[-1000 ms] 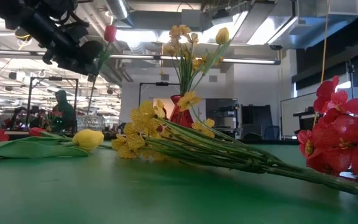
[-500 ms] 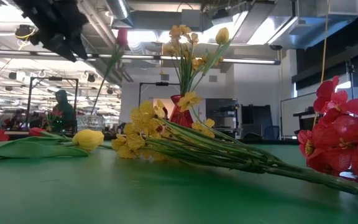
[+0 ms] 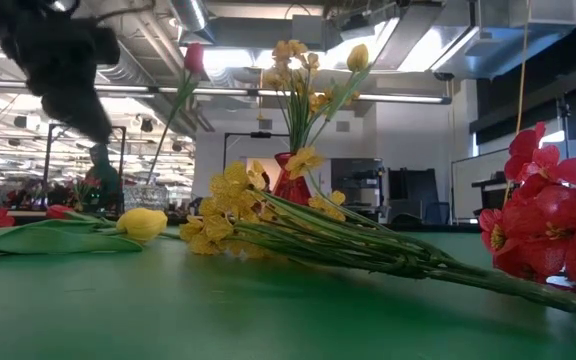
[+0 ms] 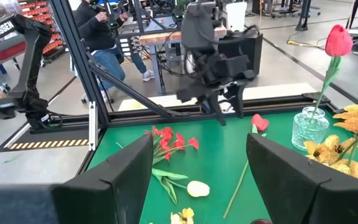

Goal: Sort flowers into vase by color
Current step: Put the red flower into the transparent vase

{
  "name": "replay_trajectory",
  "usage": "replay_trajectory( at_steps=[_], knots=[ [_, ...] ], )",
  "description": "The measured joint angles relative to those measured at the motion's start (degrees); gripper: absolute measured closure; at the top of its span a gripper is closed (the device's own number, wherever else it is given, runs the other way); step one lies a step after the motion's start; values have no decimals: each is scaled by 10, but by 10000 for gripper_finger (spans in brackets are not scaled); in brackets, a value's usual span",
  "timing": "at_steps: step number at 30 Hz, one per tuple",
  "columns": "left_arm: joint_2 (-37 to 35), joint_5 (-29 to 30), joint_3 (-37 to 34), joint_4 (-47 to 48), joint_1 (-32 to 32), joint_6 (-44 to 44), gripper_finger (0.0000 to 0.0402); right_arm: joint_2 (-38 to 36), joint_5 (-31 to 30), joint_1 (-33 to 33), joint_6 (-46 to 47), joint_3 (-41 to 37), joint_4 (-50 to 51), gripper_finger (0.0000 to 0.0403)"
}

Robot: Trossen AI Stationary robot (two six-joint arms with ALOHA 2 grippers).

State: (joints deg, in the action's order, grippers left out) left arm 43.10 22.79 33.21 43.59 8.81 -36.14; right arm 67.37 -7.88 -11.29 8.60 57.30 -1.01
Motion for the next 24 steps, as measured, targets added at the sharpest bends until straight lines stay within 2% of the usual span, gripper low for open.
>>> replay_trajectory(
  at_steps=[6, 10, 14, 19, 24],
  knots=[
    [47, 4, 1, -157, 34, 50, 161, 0, 0, 0, -1, 0, -1, 146],
    [111, 18, 0, -151, 23, 80, 161, 0, 0, 0, -4, 0, 0, 146],
    [179, -8, 0, -160, 14, 84, 161, 0, 9, 0, 6, 0, 28, 146],
    [246, -19, 0, -156, 13, 109, 161, 0, 40, 0, 73, 0, 136, 146],
    [300, 16, 0, -143, -8, 126, 161, 0, 23, 0, 129, 0, 226, 146]
  ],
)
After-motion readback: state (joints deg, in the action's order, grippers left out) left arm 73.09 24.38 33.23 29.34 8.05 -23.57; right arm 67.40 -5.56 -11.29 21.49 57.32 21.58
